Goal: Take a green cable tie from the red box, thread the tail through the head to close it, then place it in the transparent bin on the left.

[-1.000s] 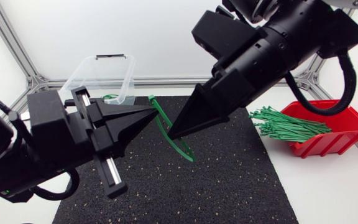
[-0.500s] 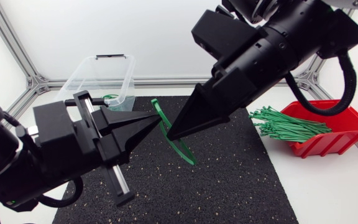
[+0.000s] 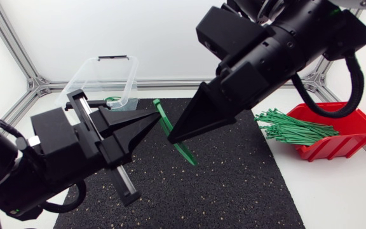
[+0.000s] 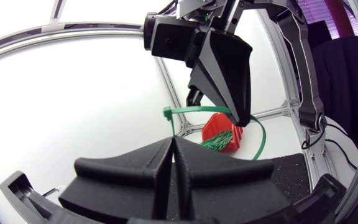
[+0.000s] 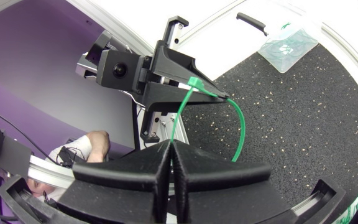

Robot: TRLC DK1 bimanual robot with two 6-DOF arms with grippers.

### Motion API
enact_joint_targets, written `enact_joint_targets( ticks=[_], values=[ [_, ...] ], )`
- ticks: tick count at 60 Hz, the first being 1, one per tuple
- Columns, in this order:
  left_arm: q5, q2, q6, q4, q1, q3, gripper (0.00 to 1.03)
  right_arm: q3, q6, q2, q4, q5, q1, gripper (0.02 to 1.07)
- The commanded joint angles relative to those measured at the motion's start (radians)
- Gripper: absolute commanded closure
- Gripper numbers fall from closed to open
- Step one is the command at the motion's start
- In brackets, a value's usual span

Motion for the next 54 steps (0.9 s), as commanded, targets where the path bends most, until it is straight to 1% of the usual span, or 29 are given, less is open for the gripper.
enact_joint_targets(
  ticks=[1, 13, 25, 43, 54],
  values=[
    [-0.015, 0.015, 0.025, 0.033, -0.009, -0.027, 1.0, 0.007, -0.02, 0.02, -0.016, -0.026, -0.003, 1.02],
    [-0.038, 0.037, 0.036, 0.054, -0.023, -0.024, 1.0, 0.022, -0.02, 0.046, -0.037, -0.074, -0.01, 1.02],
    [-0.049, 0.042, 0.037, 0.06, -0.023, -0.018, 1.0, 0.035, -0.02, 0.06, -0.045, -0.083, -0.012, 1.02],
    [-0.049, 0.022, 0.031, 0.083, 0.034, -0.038, 1.0, 0.012, -0.031, 0.057, -0.042, -0.092, -0.046, 1.02],
    [-0.049, -0.017, 0.025, 0.096, 0.038, -0.047, 1.0, 0.015, -0.032, 0.067, -0.036, -0.098, -0.056, 1.02]
  ],
)
